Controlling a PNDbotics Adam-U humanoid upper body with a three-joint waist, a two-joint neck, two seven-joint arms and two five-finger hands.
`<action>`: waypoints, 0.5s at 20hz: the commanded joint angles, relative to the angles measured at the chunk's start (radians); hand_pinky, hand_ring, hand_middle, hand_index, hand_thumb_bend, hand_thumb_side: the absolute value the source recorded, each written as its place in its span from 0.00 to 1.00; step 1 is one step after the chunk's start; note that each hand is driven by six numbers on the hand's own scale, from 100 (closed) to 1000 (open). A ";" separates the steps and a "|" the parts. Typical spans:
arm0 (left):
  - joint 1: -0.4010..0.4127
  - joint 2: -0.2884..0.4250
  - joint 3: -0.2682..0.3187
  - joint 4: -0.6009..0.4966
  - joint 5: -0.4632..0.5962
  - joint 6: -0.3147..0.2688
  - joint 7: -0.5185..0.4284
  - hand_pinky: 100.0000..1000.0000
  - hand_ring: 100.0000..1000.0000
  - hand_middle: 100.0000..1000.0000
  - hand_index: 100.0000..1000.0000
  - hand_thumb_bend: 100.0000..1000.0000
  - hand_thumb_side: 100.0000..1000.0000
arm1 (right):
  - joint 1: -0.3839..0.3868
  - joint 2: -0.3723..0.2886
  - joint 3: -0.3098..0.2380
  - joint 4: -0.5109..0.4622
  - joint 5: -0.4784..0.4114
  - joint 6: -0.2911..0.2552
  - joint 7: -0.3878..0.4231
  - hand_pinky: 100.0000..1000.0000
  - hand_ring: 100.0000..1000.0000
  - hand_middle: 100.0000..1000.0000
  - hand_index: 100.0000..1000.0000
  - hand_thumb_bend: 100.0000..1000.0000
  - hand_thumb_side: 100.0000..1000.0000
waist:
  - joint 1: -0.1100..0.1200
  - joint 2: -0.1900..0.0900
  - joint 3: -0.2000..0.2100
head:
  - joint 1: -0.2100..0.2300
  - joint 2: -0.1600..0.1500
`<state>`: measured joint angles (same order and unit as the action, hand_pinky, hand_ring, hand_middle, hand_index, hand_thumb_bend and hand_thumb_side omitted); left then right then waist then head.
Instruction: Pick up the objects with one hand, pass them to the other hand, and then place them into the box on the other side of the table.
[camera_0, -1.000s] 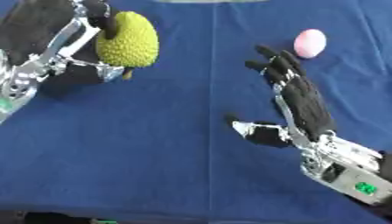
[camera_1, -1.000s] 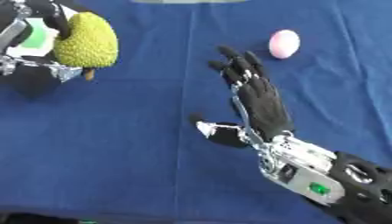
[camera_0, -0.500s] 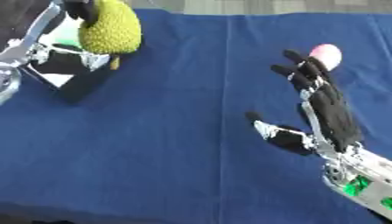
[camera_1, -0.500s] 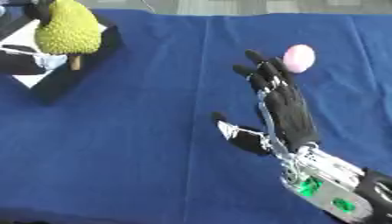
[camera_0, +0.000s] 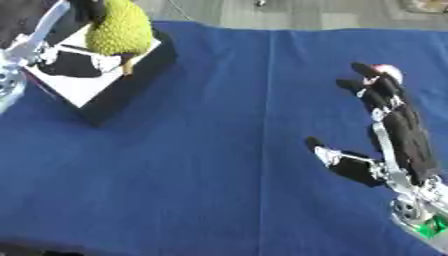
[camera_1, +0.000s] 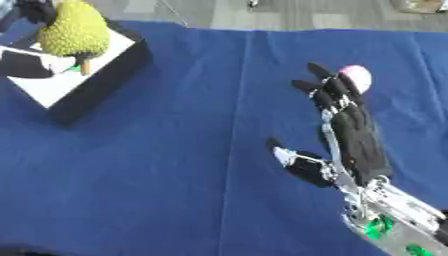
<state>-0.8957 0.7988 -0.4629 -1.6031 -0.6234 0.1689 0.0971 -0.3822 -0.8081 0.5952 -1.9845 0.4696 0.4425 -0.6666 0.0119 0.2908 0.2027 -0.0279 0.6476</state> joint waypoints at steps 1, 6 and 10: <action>-0.022 0.016 0.039 0.035 -0.021 0.008 0.002 0.47 0.31 0.29 0.34 0.41 0.10 | -0.007 -0.027 -0.024 -0.015 -0.010 0.026 -0.047 1.00 0.69 0.87 0.77 0.58 0.06 | 0.001 -0.012 -0.004 | 0.018 -0.023; -0.023 0.011 0.069 0.093 -0.046 0.018 0.010 0.47 0.31 0.29 0.34 0.41 0.10 | 0.008 -0.022 -0.019 -0.015 -0.010 0.031 -0.068 1.00 0.67 0.85 0.75 0.58 0.05 | -0.002 -0.002 -0.016 | 0.040 -0.036; -0.032 -0.003 0.093 0.157 -0.075 0.031 0.012 0.47 0.32 0.29 0.36 0.39 0.11 | 0.011 -0.015 -0.016 -0.015 -0.007 0.035 -0.083 1.00 0.67 0.85 0.75 0.58 0.05 | -0.004 0.007 -0.028 | 0.051 -0.039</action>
<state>-0.9019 0.7772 -0.3972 -1.4548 -0.6862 0.1936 0.1062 -0.3682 -0.8067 0.5863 -1.9845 0.4613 0.4232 -0.6860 0.0058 0.3149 0.1738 0.0172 0.6217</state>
